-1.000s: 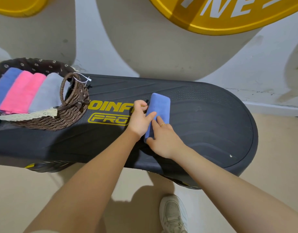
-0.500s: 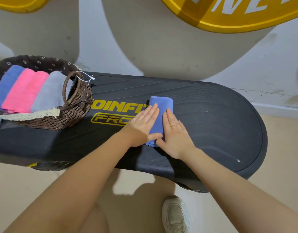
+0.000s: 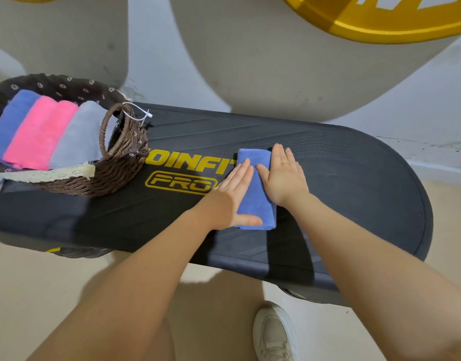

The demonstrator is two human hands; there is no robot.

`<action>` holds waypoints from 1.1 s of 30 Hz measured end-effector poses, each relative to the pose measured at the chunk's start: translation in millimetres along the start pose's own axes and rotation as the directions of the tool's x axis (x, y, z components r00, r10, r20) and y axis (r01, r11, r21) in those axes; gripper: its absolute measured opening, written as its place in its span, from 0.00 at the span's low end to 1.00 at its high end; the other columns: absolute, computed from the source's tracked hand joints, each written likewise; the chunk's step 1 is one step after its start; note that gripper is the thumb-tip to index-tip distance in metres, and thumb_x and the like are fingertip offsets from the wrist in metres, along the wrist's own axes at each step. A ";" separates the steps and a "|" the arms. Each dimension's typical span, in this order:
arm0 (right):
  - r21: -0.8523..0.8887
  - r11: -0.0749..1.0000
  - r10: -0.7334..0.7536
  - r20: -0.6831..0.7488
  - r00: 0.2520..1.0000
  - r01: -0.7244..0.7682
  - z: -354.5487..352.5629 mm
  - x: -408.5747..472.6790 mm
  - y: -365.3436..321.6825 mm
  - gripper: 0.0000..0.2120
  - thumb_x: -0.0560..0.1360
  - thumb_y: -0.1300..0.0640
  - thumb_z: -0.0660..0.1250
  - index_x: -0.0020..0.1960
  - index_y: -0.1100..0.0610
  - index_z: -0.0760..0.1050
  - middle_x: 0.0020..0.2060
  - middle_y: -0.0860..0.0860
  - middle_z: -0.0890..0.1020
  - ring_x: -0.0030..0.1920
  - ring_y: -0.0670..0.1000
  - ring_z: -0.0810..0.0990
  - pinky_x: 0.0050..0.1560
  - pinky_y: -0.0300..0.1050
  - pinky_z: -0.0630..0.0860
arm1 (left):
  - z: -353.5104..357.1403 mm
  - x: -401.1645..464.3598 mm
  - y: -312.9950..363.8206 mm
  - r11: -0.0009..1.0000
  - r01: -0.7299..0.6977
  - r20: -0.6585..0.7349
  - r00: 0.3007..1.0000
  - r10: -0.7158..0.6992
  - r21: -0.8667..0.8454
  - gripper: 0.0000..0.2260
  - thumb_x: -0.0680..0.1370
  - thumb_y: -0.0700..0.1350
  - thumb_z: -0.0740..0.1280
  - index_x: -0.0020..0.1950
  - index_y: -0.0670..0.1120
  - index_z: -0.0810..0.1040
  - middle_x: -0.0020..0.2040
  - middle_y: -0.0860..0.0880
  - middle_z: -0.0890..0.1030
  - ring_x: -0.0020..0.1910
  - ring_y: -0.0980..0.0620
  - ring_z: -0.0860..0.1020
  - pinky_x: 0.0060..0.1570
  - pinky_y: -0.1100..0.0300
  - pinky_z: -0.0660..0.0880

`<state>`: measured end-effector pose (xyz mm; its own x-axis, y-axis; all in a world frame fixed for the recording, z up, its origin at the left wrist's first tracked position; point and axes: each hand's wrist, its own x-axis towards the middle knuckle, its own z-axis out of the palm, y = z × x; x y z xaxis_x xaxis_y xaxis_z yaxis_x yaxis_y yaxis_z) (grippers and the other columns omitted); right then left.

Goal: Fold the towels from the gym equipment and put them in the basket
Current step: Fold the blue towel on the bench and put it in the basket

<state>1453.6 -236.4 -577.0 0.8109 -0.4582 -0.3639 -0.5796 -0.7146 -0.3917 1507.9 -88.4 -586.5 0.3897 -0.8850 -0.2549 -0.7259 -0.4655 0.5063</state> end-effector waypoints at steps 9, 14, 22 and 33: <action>0.088 0.996 -0.035 0.049 0.998 0.031 25.4 -66.0 5.5 0.37 0.78 0.45 0.57 0.76 0.63 0.45 0.76 0.56 0.53 0.76 0.56 0.49 0.75 0.52 0.53 | 0.6 -6.2 14.2 0.982 0.133 -0.009 0.991 -0.133 0.133 0.56 0.66 0.64 0.70 0.75 0.43 0.34 0.76 0.48 0.33 0.76 0.51 0.37 0.73 0.55 0.42; 0.379 0.922 0.126 -0.115 0.985 -0.074 31.4 -78.3 -6.2 0.29 0.75 0.48 0.63 0.68 0.64 0.59 0.54 0.59 0.76 0.59 0.61 0.73 0.49 0.51 0.71 | 5.1 -12.9 19.5 0.973 0.140 -0.071 0.989 -0.129 0.182 0.57 0.65 0.66 0.70 0.75 0.43 0.35 0.76 0.48 0.34 0.76 0.50 0.37 0.73 0.56 0.41; 0.463 0.842 0.270 0.082 0.959 -0.276 21.9 -65.2 -44.0 0.21 0.70 0.49 0.69 0.56 0.61 0.68 0.45 0.53 0.74 0.43 0.52 0.73 0.40 0.46 0.71 | 5.6 -27.4 0.5 0.940 0.234 0.015 0.969 -0.245 0.250 0.57 0.66 0.71 0.65 0.73 0.44 0.29 0.75 0.46 0.32 0.75 0.49 0.33 0.72 0.51 0.36; 0.379 0.925 -0.018 0.121 0.992 -0.029 -15.6 -71.2 -6.4 0.23 0.69 0.61 0.68 0.63 0.55 0.68 0.50 0.51 0.77 0.50 0.54 0.75 0.44 0.45 0.71 | -39.6 -39.7 -0.2 0.997 0.033 -0.261 0.965 -0.012 0.077 0.33 0.71 0.56 0.71 0.71 0.45 0.64 0.77 0.45 0.38 0.76 0.44 0.46 0.71 0.48 0.54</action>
<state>1400.9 -207.5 -535.5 0.8057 -0.3775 -0.4564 -0.5903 -0.4472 -0.6720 1515.0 -52.7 -543.8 0.5324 -0.8457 -0.0370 -0.7541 -0.4937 0.4330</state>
